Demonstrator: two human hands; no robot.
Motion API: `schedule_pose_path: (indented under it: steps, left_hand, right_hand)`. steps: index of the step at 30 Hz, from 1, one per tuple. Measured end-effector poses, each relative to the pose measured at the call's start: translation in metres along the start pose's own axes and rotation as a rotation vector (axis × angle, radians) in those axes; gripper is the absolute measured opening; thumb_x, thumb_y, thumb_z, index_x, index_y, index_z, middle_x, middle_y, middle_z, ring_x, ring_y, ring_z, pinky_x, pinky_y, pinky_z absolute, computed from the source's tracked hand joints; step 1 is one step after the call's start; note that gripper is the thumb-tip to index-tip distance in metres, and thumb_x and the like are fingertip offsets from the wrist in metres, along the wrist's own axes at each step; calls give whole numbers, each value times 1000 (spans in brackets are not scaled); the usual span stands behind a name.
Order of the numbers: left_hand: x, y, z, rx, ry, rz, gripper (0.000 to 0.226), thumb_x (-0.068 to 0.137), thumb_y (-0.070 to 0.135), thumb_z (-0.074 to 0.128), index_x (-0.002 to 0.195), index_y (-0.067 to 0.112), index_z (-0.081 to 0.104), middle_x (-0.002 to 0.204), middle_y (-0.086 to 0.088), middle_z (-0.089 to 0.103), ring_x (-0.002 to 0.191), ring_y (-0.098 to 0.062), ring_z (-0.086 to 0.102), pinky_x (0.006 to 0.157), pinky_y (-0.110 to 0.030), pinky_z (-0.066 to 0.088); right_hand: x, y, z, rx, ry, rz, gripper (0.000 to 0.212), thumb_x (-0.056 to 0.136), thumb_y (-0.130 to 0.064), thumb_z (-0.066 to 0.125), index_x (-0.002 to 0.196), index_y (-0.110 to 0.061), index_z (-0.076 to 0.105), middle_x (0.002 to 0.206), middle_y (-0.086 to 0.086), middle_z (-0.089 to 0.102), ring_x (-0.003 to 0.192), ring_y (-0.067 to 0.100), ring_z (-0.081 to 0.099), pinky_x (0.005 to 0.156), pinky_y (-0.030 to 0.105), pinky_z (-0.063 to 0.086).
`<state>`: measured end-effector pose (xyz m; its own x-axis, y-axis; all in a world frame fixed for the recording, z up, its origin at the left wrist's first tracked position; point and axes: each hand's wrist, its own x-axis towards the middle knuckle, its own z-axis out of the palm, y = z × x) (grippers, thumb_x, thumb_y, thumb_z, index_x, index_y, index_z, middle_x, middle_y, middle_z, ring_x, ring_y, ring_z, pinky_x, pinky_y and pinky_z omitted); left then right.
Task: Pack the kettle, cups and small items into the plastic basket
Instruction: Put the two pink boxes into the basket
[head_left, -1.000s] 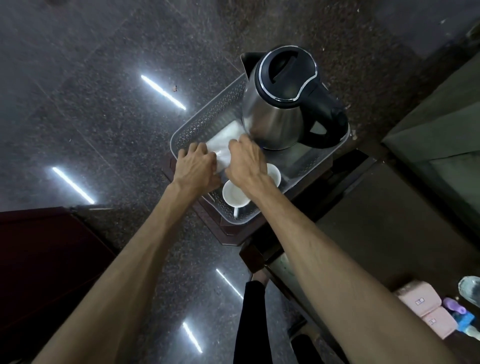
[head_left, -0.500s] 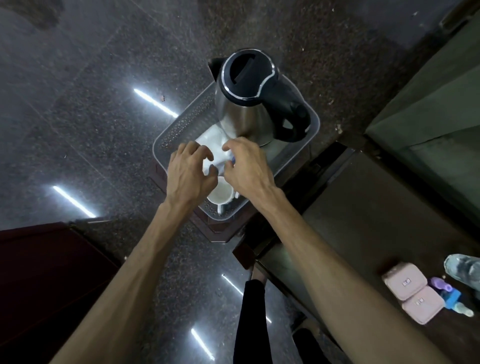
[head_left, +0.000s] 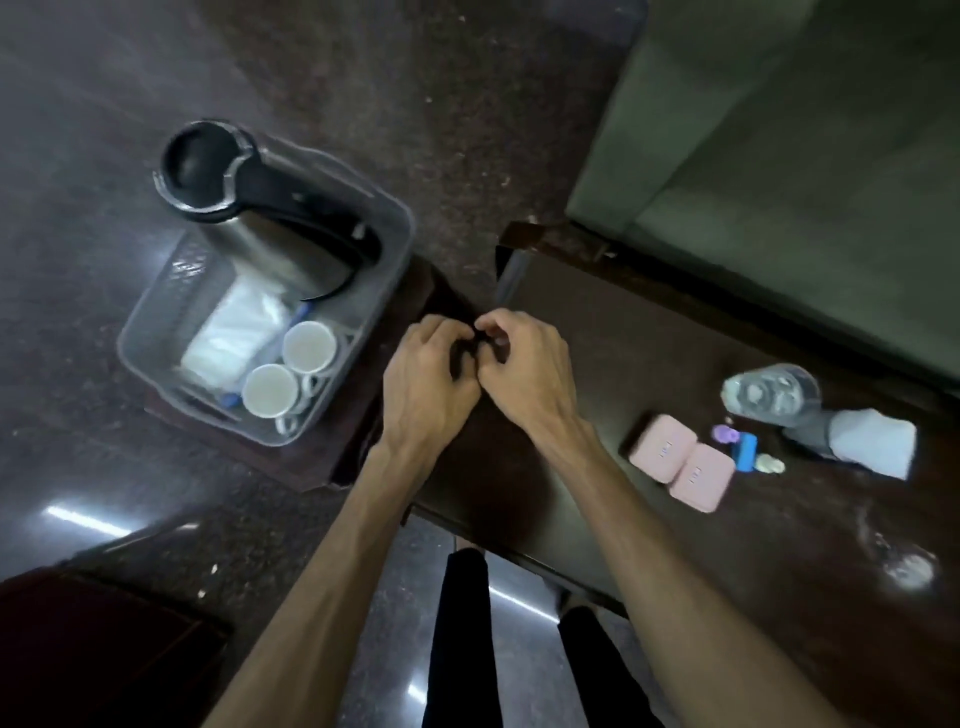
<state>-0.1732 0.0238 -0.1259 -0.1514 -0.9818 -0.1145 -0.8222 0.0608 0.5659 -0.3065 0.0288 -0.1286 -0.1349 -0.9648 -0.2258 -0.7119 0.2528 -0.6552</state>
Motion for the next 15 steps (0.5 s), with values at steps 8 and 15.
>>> schedule_pose_path:
  steps: [8, 15]
  left_hand:
    - [-47, 127, 108, -7, -239, 152, 25, 88, 10, 66, 112, 13, 73, 113, -3, 69, 105, -23, 64, 85, -41, 55]
    - [-96, 203, 192, 39, -383, 208, 27, 84, 17, 68, 110, 13, 73, 112, -5, 71, 104, -28, 65, 83, -40, 56]
  right_hand:
    - [-82, 138, -83, 48, 117, 263, 25, 89, -13, 69, 112, -19, 76, 107, 0, 78, 99, 17, 71, 87, 34, 58]
    - [-148, 238, -121, 81, 166, 532, 27, 82, -15, 66, 106, -24, 76, 98, -2, 78, 89, 23, 71, 73, 28, 52]
